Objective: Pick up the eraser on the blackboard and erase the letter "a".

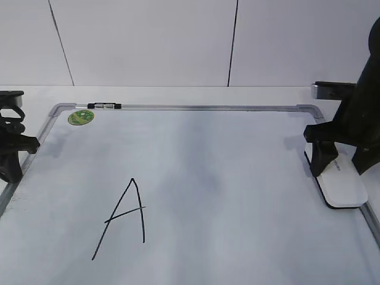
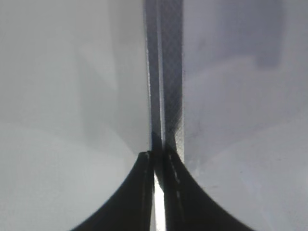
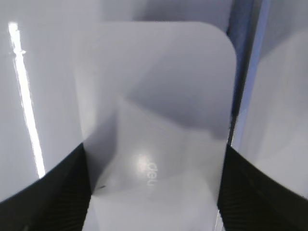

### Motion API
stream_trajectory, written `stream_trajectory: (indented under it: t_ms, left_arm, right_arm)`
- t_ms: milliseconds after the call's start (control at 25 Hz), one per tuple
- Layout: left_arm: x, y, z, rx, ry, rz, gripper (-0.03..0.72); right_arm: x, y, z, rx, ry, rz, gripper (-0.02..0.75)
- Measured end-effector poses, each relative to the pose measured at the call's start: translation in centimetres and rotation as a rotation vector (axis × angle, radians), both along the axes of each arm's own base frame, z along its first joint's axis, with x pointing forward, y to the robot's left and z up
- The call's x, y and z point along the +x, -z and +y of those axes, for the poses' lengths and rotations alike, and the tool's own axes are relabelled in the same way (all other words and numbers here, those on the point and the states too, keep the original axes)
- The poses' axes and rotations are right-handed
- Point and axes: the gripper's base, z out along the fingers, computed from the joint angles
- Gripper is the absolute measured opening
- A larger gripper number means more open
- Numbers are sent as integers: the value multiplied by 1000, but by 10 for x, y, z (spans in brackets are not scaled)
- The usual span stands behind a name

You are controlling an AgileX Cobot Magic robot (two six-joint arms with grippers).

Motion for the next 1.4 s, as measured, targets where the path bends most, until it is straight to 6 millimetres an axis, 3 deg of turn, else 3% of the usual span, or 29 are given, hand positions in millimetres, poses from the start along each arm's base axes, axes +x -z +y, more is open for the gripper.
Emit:
stream_trajectory:
  t_ms: [960, 1400]
  left_arm:
    - [0, 0, 0, 0, 0, 2, 17]
    - [0, 0, 0, 0, 0, 2, 17]
  right_arm:
    - [1, 11, -3, -33, -14, 20, 541]
    - [0, 11, -3, -39, 21, 36, 624]
